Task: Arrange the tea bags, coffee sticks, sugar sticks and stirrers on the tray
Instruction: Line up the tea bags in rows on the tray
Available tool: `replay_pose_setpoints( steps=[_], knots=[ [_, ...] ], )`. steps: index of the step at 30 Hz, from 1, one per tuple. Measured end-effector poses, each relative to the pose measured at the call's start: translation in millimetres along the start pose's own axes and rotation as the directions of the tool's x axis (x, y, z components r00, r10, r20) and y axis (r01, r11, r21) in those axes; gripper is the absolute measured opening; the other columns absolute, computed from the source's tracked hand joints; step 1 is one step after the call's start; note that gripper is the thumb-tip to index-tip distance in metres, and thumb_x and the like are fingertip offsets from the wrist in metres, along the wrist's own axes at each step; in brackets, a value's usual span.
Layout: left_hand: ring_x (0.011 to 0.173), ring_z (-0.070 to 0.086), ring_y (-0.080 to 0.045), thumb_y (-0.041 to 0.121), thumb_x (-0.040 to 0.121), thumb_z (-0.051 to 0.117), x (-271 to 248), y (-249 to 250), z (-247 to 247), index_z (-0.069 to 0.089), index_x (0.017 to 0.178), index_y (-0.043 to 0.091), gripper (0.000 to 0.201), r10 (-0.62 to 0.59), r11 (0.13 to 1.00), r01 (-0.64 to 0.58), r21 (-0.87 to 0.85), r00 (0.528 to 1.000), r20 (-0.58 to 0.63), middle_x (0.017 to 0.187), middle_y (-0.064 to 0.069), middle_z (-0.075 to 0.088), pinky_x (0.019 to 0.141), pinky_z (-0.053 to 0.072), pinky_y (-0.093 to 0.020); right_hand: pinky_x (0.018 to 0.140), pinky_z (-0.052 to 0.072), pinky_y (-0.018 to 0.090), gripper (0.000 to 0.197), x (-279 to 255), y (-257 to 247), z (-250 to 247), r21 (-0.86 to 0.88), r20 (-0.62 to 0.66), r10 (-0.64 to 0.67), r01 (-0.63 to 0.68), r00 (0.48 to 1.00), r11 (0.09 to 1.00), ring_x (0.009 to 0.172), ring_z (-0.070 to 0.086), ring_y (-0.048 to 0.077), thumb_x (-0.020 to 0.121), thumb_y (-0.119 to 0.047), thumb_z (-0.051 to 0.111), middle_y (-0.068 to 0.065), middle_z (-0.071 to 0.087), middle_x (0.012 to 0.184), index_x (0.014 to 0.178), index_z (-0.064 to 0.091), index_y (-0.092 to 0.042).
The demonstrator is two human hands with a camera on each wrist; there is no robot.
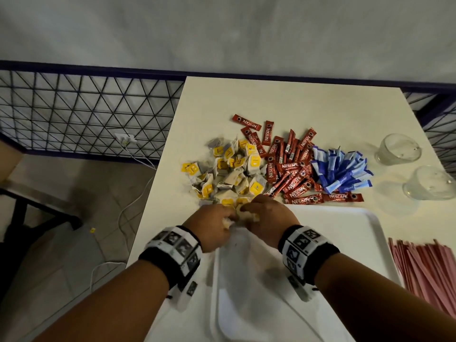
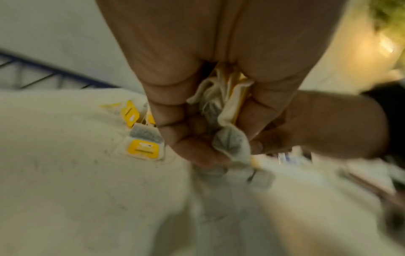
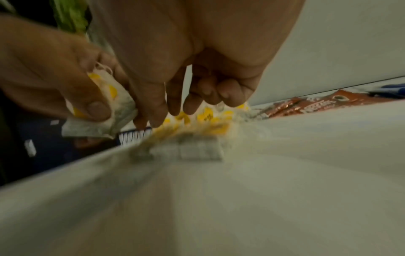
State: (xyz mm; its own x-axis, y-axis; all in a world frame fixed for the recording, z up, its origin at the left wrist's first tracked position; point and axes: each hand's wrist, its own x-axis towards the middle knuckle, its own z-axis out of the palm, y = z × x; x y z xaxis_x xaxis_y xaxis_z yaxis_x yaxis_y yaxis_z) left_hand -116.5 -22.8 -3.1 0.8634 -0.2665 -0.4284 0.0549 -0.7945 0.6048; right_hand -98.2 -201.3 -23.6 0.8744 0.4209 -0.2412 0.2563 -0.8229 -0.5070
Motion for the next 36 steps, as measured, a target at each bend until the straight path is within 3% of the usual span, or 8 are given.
replay_pose_setpoints(
  steps=[1,3,5,8,11,16,23,36],
  knots=[
    [0.093,0.064,-0.023,0.004,0.081,0.064,-3,1,-3,0.068,0.110,0.020,0.033,-0.083,0.962,0.072,-0.262,0.996,-0.030,0.104,0.000,0.064,0.074,0.053,-0.028,0.078,0.052,0.034,0.027,-2,-2,-6,0.067,-0.063,0.001,0.003,0.998,0.998,0.091,0.060,0.018,0.083,-0.033,0.064,-0.005,0.058,0.106,0.110,0.067,-0.031],
    [0.074,0.065,-0.025,-0.008,0.080,0.064,-11,7,-7,0.066,0.103,0.015,0.032,-0.203,0.587,0.190,-0.787,0.975,0.084,0.092,-0.005,0.066,0.057,0.055,-0.034,0.072,0.047,0.025,0.022,-7,-7,-22,0.165,-0.184,-0.031,0.062,0.982,0.984,0.078,0.055,0.004,0.085,-0.031,0.066,-0.011,0.059,0.093,0.107,0.069,-0.029],
    [0.068,0.064,-0.027,-0.005,0.078,0.065,-16,11,-5,0.064,0.099,0.012,0.027,-0.230,0.233,0.228,-0.946,0.958,0.174,0.086,-0.009,0.068,0.053,0.054,-0.035,0.066,0.037,0.012,0.019,-12,-15,-36,0.203,-0.240,-0.081,0.132,0.967,0.970,0.068,0.048,-0.006,0.087,-0.029,0.066,-0.019,0.055,0.085,0.105,0.070,-0.027],
    [0.067,0.064,-0.026,0.036,0.075,0.064,-18,19,-2,0.067,0.096,0.014,0.030,-0.225,0.060,0.238,-0.969,0.949,0.220,0.086,-0.011,0.067,0.052,0.053,-0.033,0.064,0.032,0.005,0.018,-18,-25,-51,0.211,-0.254,-0.167,0.223,0.953,0.952,0.067,0.049,-0.008,0.086,-0.025,0.066,-0.020,0.056,0.085,0.104,0.071,-0.025],
    [0.069,0.067,-0.026,0.068,0.076,0.045,-16,28,-1,0.072,0.097,0.017,0.062,-0.192,0.035,0.283,-0.958,0.943,0.272,0.086,-0.010,0.071,0.057,0.053,-0.035,0.067,0.034,0.008,0.023,-22,-30,-62,0.147,-0.198,-0.273,0.304,0.941,0.941,0.074,0.050,-0.008,0.085,-0.024,0.067,-0.013,0.059,0.092,0.107,0.070,-0.026],
    [0.062,0.061,-0.029,0.073,0.085,0.035,-17,47,-5,0.067,0.106,0.011,0.073,-0.123,-0.005,0.318,-0.948,0.941,0.316,0.081,-0.015,0.066,0.059,0.052,-0.039,0.076,0.049,0.034,0.048,-27,-32,-68,0.050,0.041,-0.293,0.291,0.955,0.955,0.089,0.053,0.012,0.079,-0.029,0.069,-0.007,0.052,0.103,0.125,0.058,-0.042],
    [0.063,0.062,-0.028,0.061,0.089,0.047,-18,67,0,0.064,0.092,0.009,0.055,-0.158,-0.066,0.299,-0.952,0.939,0.306,0.080,-0.013,0.065,0.057,0.055,-0.040,0.075,0.046,0.027,0.032,-40,-28,-78,0.064,-0.127,-0.320,0.330,0.939,0.942,0.092,0.052,0.010,0.072,-0.016,0.075,-0.004,0.056,0.106,0.103,0.069,-0.021],
    [0.073,0.064,-0.026,0.058,0.088,0.052,-13,77,11,0.069,0.094,0.008,0.053,-0.106,-0.141,0.268,-0.953,0.953,0.284,0.091,-0.014,0.064,0.062,0.058,-0.039,0.080,0.049,0.029,0.028,-45,-22,-82,0.040,-0.176,-0.267,0.277,0.948,0.960,0.098,0.057,0.015,0.076,-0.017,0.072,-0.001,0.060,0.112,0.103,0.071,-0.021]
  ],
)
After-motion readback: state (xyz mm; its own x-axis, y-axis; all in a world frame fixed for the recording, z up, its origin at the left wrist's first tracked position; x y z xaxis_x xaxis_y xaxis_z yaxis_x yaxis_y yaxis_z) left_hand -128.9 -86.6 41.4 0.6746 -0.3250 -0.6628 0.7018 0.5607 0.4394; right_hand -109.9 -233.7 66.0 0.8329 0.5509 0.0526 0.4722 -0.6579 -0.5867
